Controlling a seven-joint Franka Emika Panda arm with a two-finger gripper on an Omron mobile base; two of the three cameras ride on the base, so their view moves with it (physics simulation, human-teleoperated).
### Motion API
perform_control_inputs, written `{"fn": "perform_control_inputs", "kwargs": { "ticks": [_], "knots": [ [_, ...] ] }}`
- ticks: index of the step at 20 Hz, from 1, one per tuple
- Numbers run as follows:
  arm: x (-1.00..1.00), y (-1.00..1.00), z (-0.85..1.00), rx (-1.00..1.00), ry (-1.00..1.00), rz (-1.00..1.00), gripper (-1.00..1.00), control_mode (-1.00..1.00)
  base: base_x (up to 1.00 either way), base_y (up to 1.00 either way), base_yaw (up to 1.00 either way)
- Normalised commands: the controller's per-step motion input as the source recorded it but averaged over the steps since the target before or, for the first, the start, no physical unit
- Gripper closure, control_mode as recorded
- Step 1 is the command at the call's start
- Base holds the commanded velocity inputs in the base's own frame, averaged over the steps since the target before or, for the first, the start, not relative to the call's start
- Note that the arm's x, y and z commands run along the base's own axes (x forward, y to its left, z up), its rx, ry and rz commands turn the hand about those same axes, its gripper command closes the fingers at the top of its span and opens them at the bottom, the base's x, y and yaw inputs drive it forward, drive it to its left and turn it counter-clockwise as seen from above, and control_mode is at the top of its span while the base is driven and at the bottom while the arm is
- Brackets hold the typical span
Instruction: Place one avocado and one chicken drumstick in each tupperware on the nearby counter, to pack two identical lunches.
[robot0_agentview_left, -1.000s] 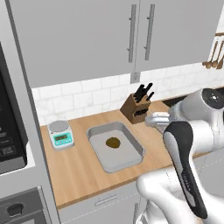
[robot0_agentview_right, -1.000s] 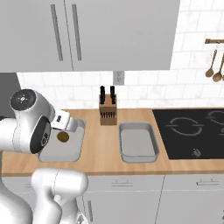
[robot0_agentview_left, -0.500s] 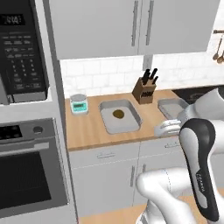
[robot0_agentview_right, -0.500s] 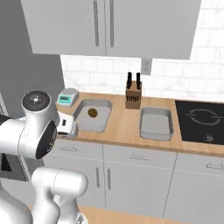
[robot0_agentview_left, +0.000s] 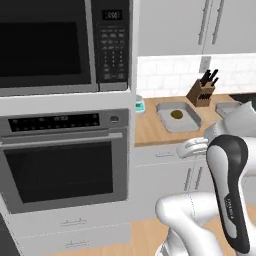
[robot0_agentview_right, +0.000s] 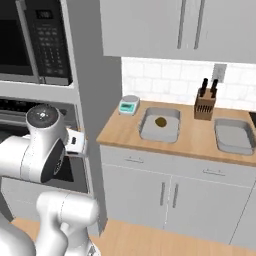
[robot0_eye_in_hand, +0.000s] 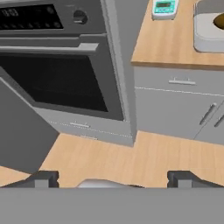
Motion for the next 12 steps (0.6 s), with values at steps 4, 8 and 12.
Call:
{"fn": "perform_control_inputs", "kwargs": {
  "ticks": [4, 8, 12],
  "knots": [
    [0.0, 0.0, 0.0, 0.0, 0.0, 0.0, -1.0, 1.0, 0.19, 1.0, 0.0],
    [0.0, 0.0, 0.0, 0.0, 0.0, 0.0, -1.0, 1.0, -0.05, 1.0, 0.0],
    [0.0, 0.0, 0.0, 0.0, 0.0, 0.0, -1.0, 1.0, -0.82, 1.0, 0.0]
  ]
}}
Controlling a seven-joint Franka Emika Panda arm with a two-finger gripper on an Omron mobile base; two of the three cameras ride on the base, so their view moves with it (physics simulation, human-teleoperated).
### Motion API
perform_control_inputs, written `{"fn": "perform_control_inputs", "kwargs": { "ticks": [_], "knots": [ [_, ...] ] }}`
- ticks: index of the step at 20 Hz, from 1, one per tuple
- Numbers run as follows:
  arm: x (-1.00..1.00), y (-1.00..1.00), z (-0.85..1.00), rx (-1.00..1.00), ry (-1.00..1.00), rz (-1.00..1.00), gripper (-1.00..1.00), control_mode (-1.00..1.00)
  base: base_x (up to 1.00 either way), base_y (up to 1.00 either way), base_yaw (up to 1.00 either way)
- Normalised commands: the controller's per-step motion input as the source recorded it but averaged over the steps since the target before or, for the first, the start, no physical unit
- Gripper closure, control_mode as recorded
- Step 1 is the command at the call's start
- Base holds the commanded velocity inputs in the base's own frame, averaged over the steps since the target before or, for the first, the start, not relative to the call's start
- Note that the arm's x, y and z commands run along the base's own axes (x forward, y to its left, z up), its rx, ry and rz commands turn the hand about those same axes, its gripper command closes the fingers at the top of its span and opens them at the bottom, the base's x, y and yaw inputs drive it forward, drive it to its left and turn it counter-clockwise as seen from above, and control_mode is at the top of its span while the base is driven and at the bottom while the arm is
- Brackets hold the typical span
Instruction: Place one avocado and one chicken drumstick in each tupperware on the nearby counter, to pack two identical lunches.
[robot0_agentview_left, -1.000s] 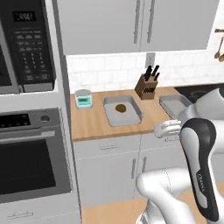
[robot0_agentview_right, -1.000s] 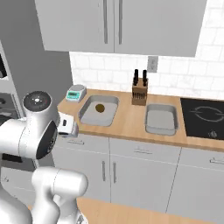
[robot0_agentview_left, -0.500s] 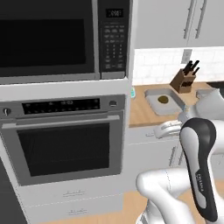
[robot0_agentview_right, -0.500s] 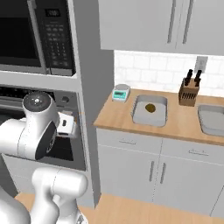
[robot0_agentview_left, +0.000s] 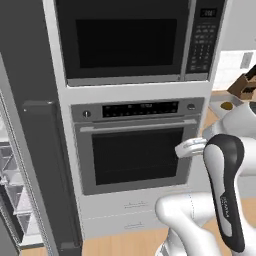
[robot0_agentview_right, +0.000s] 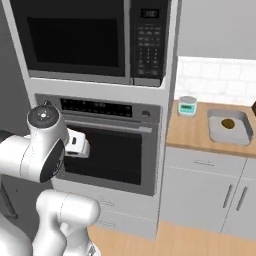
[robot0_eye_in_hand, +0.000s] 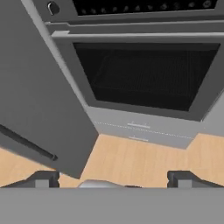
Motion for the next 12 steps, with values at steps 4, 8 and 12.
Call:
{"fn": "perform_control_inputs", "kwargs": {
  "ticks": [4, 8, 12],
  "knots": [
    [0.0, 0.0, 0.0, 0.0, 0.0, 0.0, -1.0, 1.0, -1.0, 1.0, 0.0],
    [0.0, 0.0, 0.0, 0.0, 0.0, 0.0, -1.0, 1.0, -0.93, 1.0, 0.0],
    [0.0, 0.0, 0.0, 0.0, 0.0, 0.0, -1.0, 1.0, -0.09, 1.0, 0.0]
  ]
}}
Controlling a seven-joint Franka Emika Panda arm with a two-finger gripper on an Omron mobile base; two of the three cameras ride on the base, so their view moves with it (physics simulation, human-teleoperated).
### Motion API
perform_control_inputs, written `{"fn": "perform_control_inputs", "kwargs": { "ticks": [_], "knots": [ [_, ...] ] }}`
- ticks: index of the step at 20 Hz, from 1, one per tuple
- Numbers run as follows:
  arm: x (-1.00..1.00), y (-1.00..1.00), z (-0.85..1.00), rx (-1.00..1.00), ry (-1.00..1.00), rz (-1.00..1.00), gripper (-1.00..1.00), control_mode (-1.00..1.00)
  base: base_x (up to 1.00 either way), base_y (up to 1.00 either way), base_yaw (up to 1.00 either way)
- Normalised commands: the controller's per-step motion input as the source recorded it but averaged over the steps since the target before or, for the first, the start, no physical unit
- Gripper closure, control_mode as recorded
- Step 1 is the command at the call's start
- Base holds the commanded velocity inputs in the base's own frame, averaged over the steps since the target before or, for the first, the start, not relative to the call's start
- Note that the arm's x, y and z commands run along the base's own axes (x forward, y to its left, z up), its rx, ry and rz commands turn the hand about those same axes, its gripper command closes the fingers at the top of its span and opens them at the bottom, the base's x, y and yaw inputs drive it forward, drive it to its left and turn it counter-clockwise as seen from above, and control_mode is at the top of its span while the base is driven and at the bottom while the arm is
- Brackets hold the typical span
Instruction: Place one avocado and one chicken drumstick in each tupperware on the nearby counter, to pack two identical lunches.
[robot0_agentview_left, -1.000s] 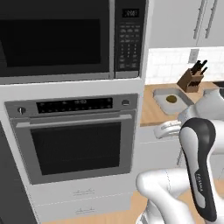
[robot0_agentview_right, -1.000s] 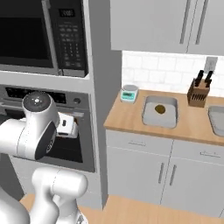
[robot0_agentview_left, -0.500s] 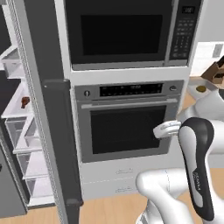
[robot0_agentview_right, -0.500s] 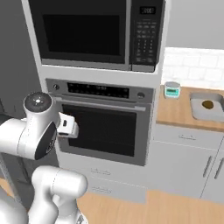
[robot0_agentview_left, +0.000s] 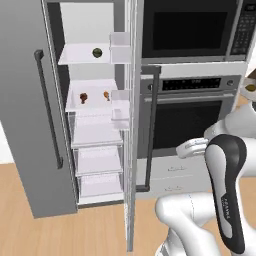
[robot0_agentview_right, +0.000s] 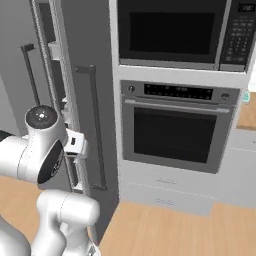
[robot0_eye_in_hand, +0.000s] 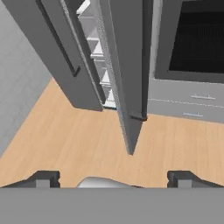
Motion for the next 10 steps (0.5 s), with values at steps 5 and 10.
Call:
{"fn": "perform_control_inputs", "kwargs": {
  "ticks": [5, 10],
  "knots": [
    [0.0, 0.0, 0.0, 0.0, 0.0, 0.0, -1.0, 1.0, 0.18, 1.0, 0.0],
    [0.0, 0.0, 0.0, 0.0, 0.0, 0.0, -1.0, 1.0, 0.37, 1.0, -0.02]
  ]
}}
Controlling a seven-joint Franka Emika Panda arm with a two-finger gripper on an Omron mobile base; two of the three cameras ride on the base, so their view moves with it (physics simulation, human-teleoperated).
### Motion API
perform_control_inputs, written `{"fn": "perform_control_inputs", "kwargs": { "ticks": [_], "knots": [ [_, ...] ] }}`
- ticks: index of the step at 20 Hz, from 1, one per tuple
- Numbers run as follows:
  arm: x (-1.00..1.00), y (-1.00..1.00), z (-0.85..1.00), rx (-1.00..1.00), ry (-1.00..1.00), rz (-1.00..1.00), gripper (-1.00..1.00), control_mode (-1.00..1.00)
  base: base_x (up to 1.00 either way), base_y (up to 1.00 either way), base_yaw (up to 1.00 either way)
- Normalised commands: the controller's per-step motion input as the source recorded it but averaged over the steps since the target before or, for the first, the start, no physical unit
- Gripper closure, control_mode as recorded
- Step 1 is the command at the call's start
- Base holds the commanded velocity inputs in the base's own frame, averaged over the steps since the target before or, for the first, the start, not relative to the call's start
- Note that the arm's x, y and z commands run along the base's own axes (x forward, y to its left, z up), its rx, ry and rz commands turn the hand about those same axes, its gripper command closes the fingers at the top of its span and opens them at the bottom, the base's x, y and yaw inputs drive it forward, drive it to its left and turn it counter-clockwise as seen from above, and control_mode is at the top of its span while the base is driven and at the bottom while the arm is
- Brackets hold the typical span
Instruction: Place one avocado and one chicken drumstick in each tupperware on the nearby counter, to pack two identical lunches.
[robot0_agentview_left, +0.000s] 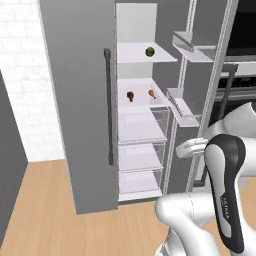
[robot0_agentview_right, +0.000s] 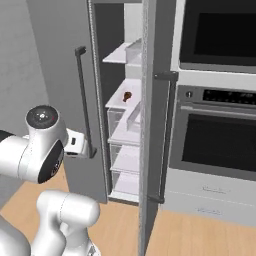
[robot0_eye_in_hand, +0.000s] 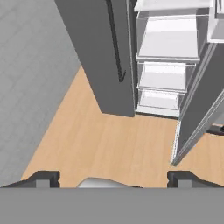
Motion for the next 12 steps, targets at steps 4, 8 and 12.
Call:
{"fn": "perform_control_inputs", "kwargs": {
  "ticks": [4, 8, 12],
  "knots": [
    [0.0, 0.0, 0.0, 0.0, 0.0, 0.0, -1.0, 1.0, 0.63, 0.83, -0.13],
    [0.0, 0.0, 0.0, 0.0, 0.0, 0.0, -1.0, 1.0, 0.68, 0.02, -0.22],
    [0.0, 0.0, 0.0, 0.0, 0.0, 0.0, -1.0, 1.0, 0.96, -0.21, -0.18]
  ]
}}
